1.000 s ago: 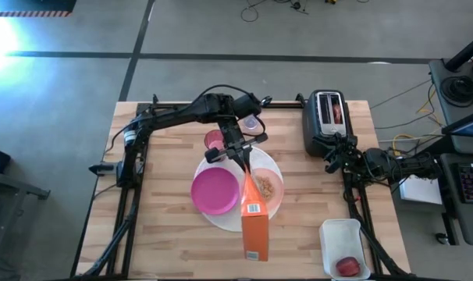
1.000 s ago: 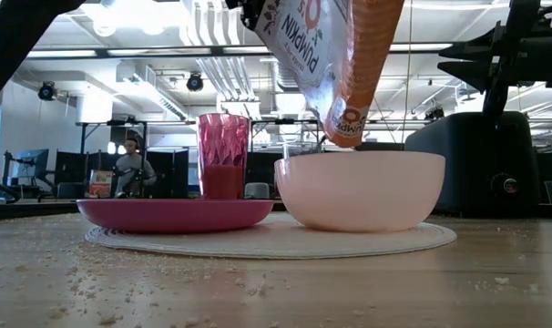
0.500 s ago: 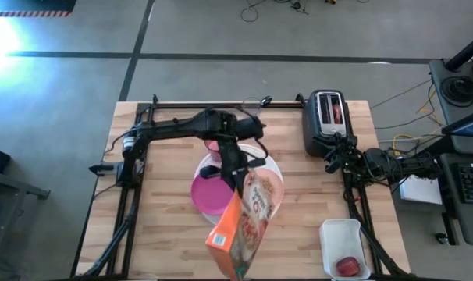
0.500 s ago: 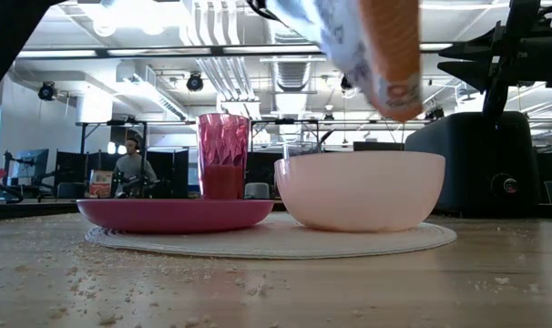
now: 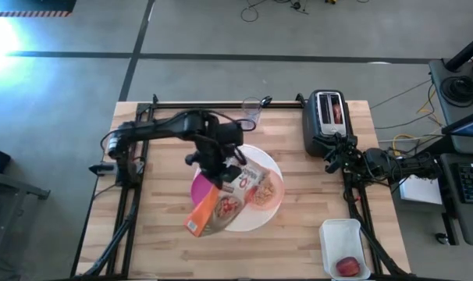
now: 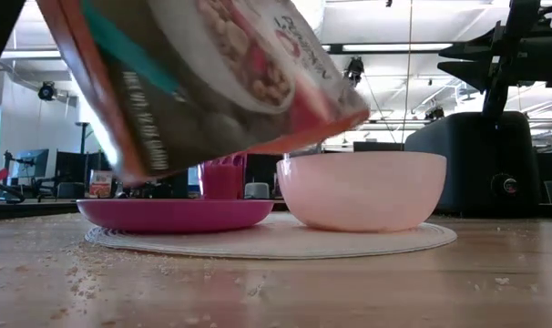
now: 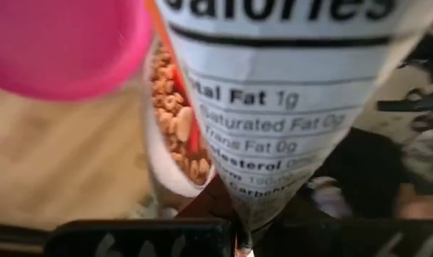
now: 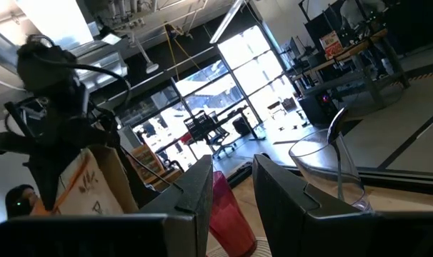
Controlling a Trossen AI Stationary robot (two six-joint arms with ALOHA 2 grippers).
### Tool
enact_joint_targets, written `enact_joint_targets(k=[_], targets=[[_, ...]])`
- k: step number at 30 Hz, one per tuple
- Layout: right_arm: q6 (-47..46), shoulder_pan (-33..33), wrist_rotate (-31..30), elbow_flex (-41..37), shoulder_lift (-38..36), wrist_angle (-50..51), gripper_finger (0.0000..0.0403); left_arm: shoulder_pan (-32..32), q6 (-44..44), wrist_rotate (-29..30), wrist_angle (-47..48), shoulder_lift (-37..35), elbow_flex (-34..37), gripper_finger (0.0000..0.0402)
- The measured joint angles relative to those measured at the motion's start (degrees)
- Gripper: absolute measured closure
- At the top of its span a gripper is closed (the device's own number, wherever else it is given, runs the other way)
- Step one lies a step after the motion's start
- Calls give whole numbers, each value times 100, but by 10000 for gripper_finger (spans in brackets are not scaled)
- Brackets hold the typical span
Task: Arrange a breakfast setting
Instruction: Pour the cereal into the orange bowl
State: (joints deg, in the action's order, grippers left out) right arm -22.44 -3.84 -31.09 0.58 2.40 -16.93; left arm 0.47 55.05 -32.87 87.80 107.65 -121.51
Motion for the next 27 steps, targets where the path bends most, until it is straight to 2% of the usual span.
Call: enact_joint_targets(k=[10,27], targets=[[0,0,0,-1,-1,0,312,-898,-231,2209,229,-521,0,402],[0,1,0,-2,1,0,312,-2667,541,4712,226,-1361,13,402]])
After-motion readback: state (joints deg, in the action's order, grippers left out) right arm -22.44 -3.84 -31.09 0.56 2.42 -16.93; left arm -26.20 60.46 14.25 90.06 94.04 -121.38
